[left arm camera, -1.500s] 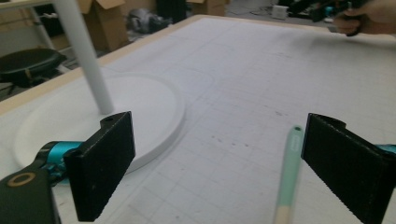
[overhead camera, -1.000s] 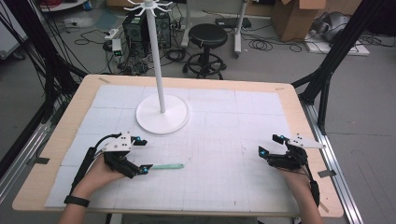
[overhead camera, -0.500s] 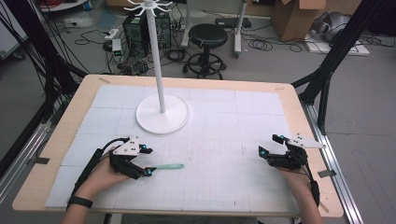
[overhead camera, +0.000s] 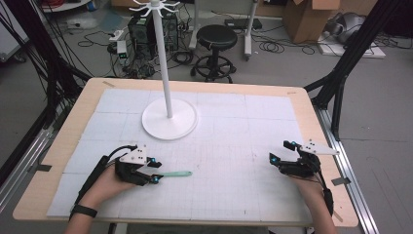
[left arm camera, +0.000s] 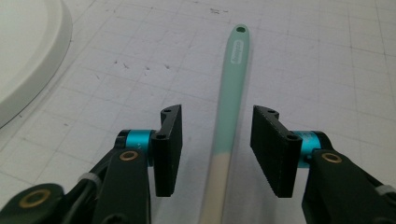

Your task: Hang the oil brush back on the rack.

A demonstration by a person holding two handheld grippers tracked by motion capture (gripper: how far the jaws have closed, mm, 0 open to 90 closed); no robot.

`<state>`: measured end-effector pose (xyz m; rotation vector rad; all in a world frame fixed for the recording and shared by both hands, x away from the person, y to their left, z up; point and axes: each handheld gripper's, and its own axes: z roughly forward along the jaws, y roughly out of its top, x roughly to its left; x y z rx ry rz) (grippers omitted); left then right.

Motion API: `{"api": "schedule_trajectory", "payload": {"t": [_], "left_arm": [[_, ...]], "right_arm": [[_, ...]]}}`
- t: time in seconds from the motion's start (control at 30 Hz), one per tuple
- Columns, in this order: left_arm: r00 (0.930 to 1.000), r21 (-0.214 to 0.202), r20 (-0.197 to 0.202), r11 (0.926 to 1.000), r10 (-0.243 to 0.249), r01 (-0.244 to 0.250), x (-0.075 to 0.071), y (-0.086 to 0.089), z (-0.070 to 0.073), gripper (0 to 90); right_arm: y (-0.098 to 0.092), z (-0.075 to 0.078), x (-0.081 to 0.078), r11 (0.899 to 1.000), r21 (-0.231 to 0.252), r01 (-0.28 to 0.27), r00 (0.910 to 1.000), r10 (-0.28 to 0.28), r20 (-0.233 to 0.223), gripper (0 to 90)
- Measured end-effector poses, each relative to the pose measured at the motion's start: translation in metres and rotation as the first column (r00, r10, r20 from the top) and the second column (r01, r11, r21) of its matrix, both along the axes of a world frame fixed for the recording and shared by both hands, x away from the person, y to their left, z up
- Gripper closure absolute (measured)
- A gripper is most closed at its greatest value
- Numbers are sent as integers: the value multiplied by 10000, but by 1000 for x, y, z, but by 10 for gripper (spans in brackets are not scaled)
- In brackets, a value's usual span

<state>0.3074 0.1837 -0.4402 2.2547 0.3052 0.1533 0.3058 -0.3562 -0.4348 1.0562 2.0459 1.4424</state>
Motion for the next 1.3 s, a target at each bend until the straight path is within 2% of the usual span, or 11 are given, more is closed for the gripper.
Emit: {"api": "schedule_trajectory", "payload": {"t": [0.2, 0.3, 0.5, 0.73, 1.07, 1.3], "left_arm": [[9995, 148, -303, 9999, 56, -52, 1, 1, -1, 654], [9992, 213, -388, 9998, 59, -51, 2, 0, -2, 665], [9995, 273, -291, 9995, 136, -128, 1, 0, -2, 705], [9998, 374, -183, 9993, -24, 30, 0, -1, -1, 753], [9990, 244, -437, 9997, -85, 95, 2, 0, -2, 795], [9993, 255, -350, 9995, -149, 158, 1, 0, -2, 811]], "right_arm": [[0, 0, 0, 10000, 17, -17, 10000, 17, -39, 159], [1, 0, 0, 10000, 19, -23, 10000, 23, -62, 159], [0, 0, 0, 10000, 23, -63, 10000, 63, -52, 159], [0, 0, 0, 10000, 43, -53, 10000, 53, -63, 159], [0, 0, 0, 10000, 41, -69, 10000, 70, -55, 159], [1, 0, 0, 9999, 84, -73, 9999, 74, -73, 159]]}}
